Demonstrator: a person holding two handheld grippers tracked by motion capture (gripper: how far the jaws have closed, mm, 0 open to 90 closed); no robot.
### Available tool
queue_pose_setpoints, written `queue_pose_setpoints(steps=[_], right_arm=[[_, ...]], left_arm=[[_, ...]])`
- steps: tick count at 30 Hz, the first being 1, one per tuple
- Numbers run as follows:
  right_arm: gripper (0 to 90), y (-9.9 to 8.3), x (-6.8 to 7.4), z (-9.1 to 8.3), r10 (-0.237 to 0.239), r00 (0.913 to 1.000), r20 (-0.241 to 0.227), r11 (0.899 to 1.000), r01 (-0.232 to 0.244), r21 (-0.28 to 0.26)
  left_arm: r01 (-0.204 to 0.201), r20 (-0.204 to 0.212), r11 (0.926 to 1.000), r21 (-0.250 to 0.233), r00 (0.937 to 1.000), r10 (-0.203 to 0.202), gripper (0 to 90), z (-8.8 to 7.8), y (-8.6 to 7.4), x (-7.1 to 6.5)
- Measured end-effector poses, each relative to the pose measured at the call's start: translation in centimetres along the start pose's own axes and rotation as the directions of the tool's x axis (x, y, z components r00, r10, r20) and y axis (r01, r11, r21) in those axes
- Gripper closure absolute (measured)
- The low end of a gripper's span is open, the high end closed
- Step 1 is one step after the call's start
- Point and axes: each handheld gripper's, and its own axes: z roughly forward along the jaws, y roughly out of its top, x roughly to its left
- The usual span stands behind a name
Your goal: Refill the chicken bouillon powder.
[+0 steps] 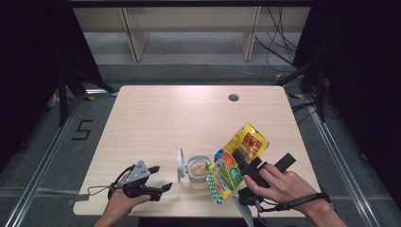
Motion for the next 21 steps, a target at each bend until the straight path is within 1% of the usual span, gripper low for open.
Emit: queue_pose_setpoints(steps=[1, 2, 3, 4, 5, 6, 9, 10, 15, 16, 19, 20, 21], right_arm=[[65.2, 0.00, -0.08, 0.04, -0.012, 0.9999, 0.001, 1.000, 0.012, -0.006], [65.2, -0.02, -0.24, 0.13, -0.026, 0.9996, -0.007, 0.999, 0.026, -0.021], [65.2, -0.02, -0.23, 0.11, -0.026, 0.9997, -0.006, 1.000, 0.026, -0.019], [65.3, -0.03, -0.24, 0.11, -0.027, 0.9996, -0.007, 0.999, 0.027, -0.019], [65.3, -0.04, -0.23, 0.10, -0.025, 0.9997, -0.008, 1.000, 0.024, -0.017], [65.4, -0.06, -0.16, 0.06, -0.015, 0.9998, -0.010, 1.000, 0.015, -0.011], [65.5, -0.07, -0.15, 0.06, -0.014, 0.9998, -0.011, 1.000, 0.014, -0.012], [65.5, -0.06, -0.13, 0.06, -0.013, 0.9999, -0.010, 1.000, 0.013, -0.011], [65.6, -0.05, -0.13, 0.05, -0.011, 0.9999, -0.010, 1.000, 0.010, -0.013], [65.6, -0.05, -0.13, 0.04, -0.011, 0.9999, -0.010, 1.000, 0.011, -0.014], [65.6, -0.05, -0.15, 0.05, -0.013, 0.9999, -0.010, 1.000, 0.013, -0.014], [65.6, -0.05, -0.15, 0.05, -0.013, 0.9999, -0.010, 1.000, 0.013, -0.014], [65.6, -0.06, -0.15, 0.04, -0.014, 0.9999, -0.010, 1.000, 0.014, -0.014]], left_arm=[[-0.007, -0.005, 1.0000, 0.001, 1.0000, 0.007, 20.4, -0.04, 0.02, 0.01], [-0.006, -0.004, 1.0000, 0.000, 1.0000, 0.006, 20.4, -0.04, 0.02, 0.00], [-0.006, -0.004, 1.0000, -0.001, 1.0000, 0.006, 20.4, -0.03, 0.01, 0.00], [-0.019, 0.007, 0.9997, 0.015, 0.9998, 0.019, 20.4, -0.12, 0.09, 0.11], [-0.023, 0.005, 0.9997, 0.010, 0.9997, 0.023, 20.4, -0.07, 0.08, 0.13], [-0.019, 0.005, 0.9998, 0.011, 0.9998, 0.019, 20.4, -0.06, 0.07, 0.12], [0.000, 0.003, 1.0000, 0.006, 1.0000, 0.000, 20.4, -0.01, 0.05, -0.02], [-0.006, 0.005, 0.9999, 0.011, 1.0000, 0.006, 20.4, -0.04, 0.05, 0.05], [-0.001, 0.003, 1.0000, 0.008, 1.0000, 0.001, 20.4, 0.00, 0.05, -0.01], [-0.026, -0.009, 0.9992, 0.030, 0.9996, 0.026, 20.4, -0.08, 0.07, 0.18], [-0.020, -0.005, 0.9995, 0.024, 0.9998, 0.020, 20.4, -0.05, 0.05, 0.16], [-0.024, -0.006, 0.9993, 0.027, 0.9997, 0.024, 20.4, -0.07, 0.05, 0.18], [-0.009, 0.001, 0.9999, 0.014, 1.0000, 0.009, 20.4, -0.03, 0.04, 0.07]])
